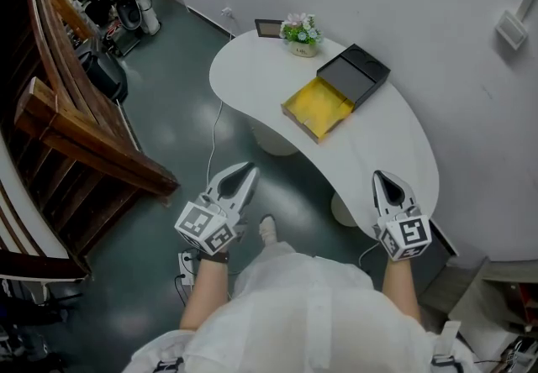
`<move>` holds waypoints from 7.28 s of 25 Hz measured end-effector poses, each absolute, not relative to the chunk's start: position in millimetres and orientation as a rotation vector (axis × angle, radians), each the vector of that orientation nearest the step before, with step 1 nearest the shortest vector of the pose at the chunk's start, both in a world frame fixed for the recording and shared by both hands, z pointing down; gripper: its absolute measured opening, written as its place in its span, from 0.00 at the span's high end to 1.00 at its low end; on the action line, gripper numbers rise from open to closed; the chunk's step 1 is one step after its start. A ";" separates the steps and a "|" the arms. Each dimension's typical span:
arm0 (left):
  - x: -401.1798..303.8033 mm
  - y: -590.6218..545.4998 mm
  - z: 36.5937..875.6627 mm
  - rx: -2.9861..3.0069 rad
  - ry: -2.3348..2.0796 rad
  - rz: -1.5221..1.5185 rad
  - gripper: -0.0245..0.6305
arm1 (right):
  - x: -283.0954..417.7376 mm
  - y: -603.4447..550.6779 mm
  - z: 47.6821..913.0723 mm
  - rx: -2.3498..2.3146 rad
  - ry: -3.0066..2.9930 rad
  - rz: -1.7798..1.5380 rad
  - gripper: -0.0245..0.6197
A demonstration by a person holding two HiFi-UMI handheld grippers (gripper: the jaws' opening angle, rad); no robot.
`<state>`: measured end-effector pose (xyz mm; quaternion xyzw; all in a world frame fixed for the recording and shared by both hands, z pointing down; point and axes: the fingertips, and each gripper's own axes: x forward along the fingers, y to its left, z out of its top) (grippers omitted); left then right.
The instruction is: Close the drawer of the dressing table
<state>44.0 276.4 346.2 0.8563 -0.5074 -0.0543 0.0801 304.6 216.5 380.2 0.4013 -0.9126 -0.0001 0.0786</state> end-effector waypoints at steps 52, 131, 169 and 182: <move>-55.4 -66.1 355.9 2.751 -1.048 -0.039 0.89 | 175.3 -48.8 391.3 1.437 -2.497 0.053 0.95; -10.0 -123.5 462.6 2.761 -0.274 0.193 0.89 | 31.3 -28.5 618.8 0.423 -1.822 0.324 0.93; 3.8 -133.6 465.9 2.746 -0.327 0.200 0.89 | 86.3 -115.5 606.2 0.570 -1.766 0.213 0.93; 6.1 -138.2 467.4 2.740 -0.333 0.198 0.89 | 99.2 -134.9 609.4 0.631 -1.700 0.093 0.92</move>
